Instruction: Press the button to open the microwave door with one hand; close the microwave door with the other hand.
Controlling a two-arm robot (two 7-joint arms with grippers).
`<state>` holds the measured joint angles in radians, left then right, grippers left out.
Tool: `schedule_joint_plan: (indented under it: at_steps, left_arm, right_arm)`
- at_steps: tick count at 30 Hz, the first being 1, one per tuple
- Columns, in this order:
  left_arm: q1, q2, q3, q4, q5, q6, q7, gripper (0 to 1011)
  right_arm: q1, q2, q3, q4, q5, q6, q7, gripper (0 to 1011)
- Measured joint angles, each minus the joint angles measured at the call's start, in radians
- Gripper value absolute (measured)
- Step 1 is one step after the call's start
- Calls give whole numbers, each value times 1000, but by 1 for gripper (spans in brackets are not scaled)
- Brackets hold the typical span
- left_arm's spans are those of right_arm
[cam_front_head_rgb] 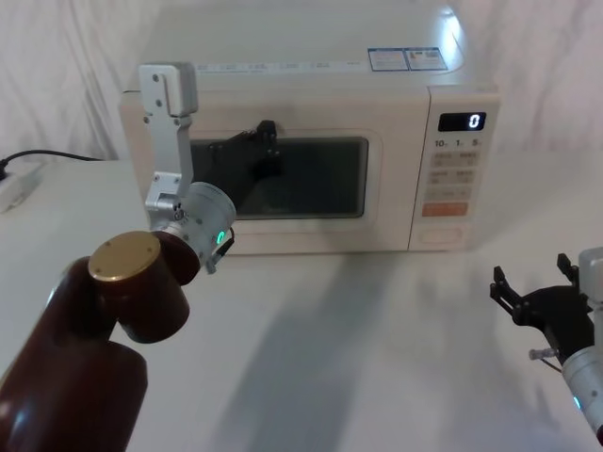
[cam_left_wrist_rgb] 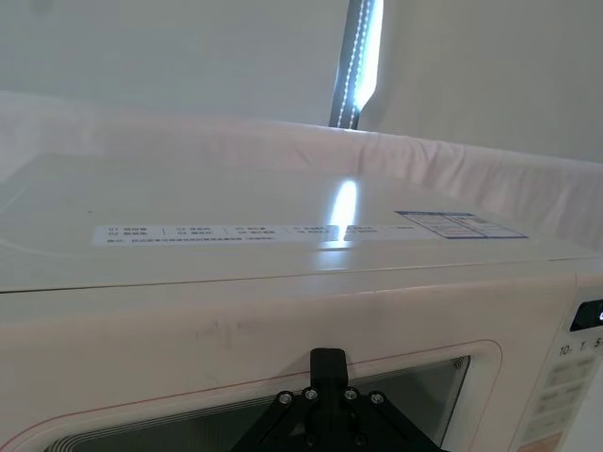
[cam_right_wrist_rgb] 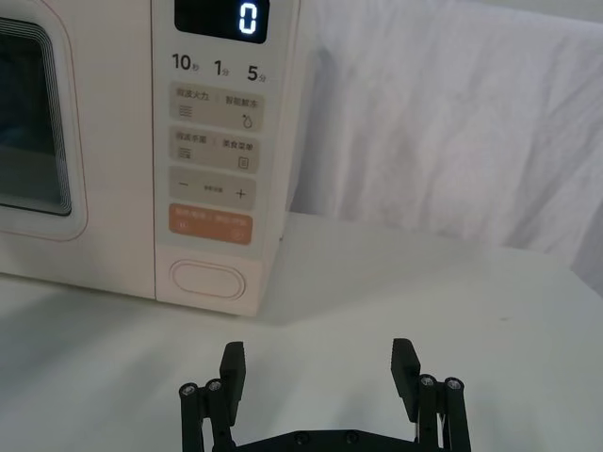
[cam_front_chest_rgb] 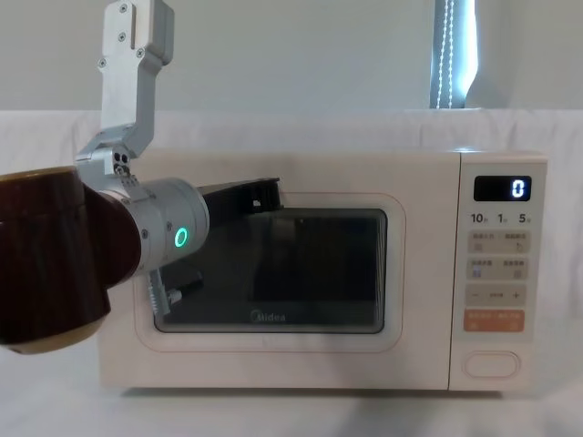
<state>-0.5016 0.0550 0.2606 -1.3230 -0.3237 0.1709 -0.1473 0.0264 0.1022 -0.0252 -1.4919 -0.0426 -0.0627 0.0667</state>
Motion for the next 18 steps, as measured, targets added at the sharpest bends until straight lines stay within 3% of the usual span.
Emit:
schedule_joint_plan:
  at_steps: [9, 18]
  left_arm:
    - [7, -1, -3, -14, 1, 4, -2, 0]
    - [59, 16, -3, -124, -16, 43, -12, 0]
  right_arm:
    - [0, 0, 0, 0, 0, 0, 0, 1002]
    - [0, 0, 0, 0, 0, 0, 0, 1002]
